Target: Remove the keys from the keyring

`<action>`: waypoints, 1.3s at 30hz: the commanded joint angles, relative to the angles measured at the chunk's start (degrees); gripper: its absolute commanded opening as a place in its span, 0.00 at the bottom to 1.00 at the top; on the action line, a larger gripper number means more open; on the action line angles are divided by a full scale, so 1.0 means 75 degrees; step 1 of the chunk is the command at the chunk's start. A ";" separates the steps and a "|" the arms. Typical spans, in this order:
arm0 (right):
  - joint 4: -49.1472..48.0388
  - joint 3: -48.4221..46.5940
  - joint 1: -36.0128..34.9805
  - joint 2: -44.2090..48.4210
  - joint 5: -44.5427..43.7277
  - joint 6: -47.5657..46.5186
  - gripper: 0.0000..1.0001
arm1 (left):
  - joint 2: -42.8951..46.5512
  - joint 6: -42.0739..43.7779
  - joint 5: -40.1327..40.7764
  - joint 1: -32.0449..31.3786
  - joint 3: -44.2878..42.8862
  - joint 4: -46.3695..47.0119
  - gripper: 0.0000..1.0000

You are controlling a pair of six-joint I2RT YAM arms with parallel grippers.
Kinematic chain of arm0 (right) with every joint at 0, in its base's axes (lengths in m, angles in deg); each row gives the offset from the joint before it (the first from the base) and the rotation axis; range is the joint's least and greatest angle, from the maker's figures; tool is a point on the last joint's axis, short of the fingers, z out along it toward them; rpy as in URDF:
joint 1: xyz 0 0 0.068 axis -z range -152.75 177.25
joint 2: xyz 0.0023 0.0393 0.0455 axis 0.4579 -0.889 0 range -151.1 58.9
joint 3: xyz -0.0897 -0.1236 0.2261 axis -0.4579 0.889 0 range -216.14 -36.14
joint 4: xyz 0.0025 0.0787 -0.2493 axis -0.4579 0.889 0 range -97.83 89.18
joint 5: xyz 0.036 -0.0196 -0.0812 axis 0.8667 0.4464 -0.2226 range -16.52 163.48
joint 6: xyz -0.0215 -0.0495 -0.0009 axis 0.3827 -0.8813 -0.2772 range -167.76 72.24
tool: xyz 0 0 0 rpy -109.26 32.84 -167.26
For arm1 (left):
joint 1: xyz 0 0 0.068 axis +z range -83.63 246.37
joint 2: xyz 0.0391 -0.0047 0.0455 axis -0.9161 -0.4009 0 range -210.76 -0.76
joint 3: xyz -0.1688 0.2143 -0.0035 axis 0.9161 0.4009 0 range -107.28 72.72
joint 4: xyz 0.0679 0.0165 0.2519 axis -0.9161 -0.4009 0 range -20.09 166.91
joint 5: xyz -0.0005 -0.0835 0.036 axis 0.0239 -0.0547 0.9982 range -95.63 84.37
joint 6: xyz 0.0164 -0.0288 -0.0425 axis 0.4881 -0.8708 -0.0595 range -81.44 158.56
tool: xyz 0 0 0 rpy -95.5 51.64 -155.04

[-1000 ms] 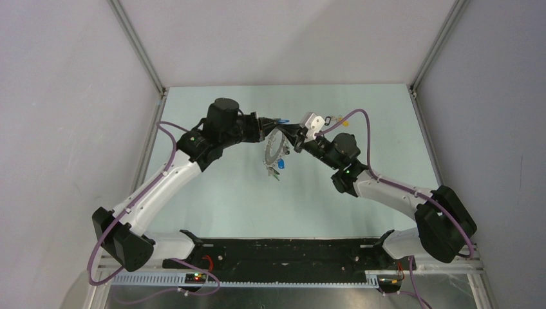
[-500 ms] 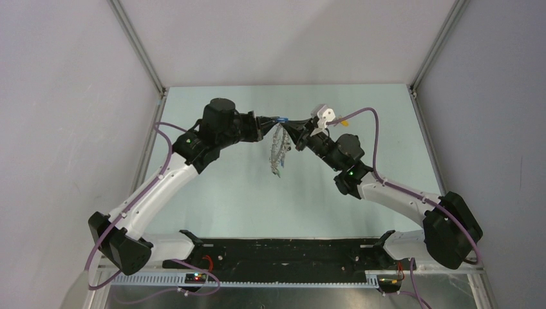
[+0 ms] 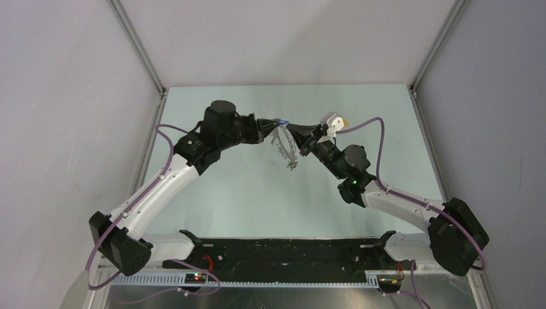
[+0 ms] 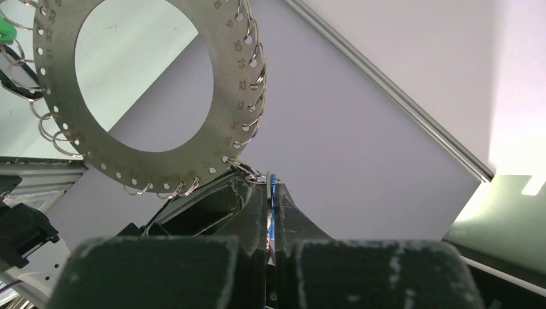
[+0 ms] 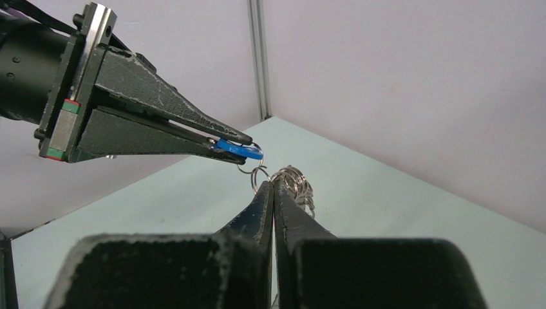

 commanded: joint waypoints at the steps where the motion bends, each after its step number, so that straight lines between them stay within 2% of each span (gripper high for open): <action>1: -0.1210 0.0426 0.0005 0.0252 -0.0593 -0.0078 0.00 | 0.0335 -0.0794 0.0288 0.0182 -0.0010 0.0499 0.00; 6: -0.1869 0.0798 0.0008 0.0118 0.0461 -0.0694 0.00 | 0.0208 -0.0682 0.0198 0.0193 -0.0139 0.0547 0.00; 7: -0.1769 0.0810 0.0028 0.0090 0.0635 -0.0794 0.05 | 0.0176 -0.0634 0.0115 0.0194 -0.0186 0.0550 0.00; 8: -0.1683 0.0820 0.0051 0.0046 0.0880 -0.0968 0.21 | 0.0100 -0.0551 0.0060 0.0194 -0.0277 0.0551 0.00; 10: -0.1481 0.0822 0.0115 -0.0019 0.0997 -0.1054 0.41 | -0.0007 -0.0443 -0.0113 0.0175 -0.0418 0.0544 0.00; 12: -0.1435 0.0817 0.0262 -0.0065 0.1181 -0.1050 0.45 | -0.0057 -0.0416 -0.0267 0.0151 -0.0482 0.0540 0.00; 18: -0.1462 0.0465 0.0698 -0.0273 0.2043 -0.0986 0.40 | 0.0060 -0.0464 -0.0092 0.0132 -0.0391 0.0543 0.00; 25: -0.1245 -0.0240 0.0702 -0.0715 0.2722 -0.1033 0.34 | -0.0014 -0.0457 -0.0122 0.0137 -0.0464 0.0549 0.00; 35: -0.0979 -0.0793 0.0391 -0.1096 0.2540 -0.1112 0.34 | -0.0001 -0.0457 -0.0176 0.0129 -0.0448 0.0547 0.00; 36: -0.0976 -0.0841 0.0391 -0.1142 0.2440 -0.1100 0.32 | 0.0013 -0.0457 -0.0168 0.0127 -0.0435 0.0549 0.00; 38: -0.0945 -0.0891 0.0392 -0.1203 0.2255 -0.1050 0.20 | 0.0055 -0.0473 -0.0162 0.0130 -0.0408 0.0550 0.00; 39: -0.0948 -0.0896 0.0396 -0.1209 0.2200 -0.1036 0.10 | 0.0084 -0.0483 -0.0160 0.0126 -0.0386 0.0542 0.00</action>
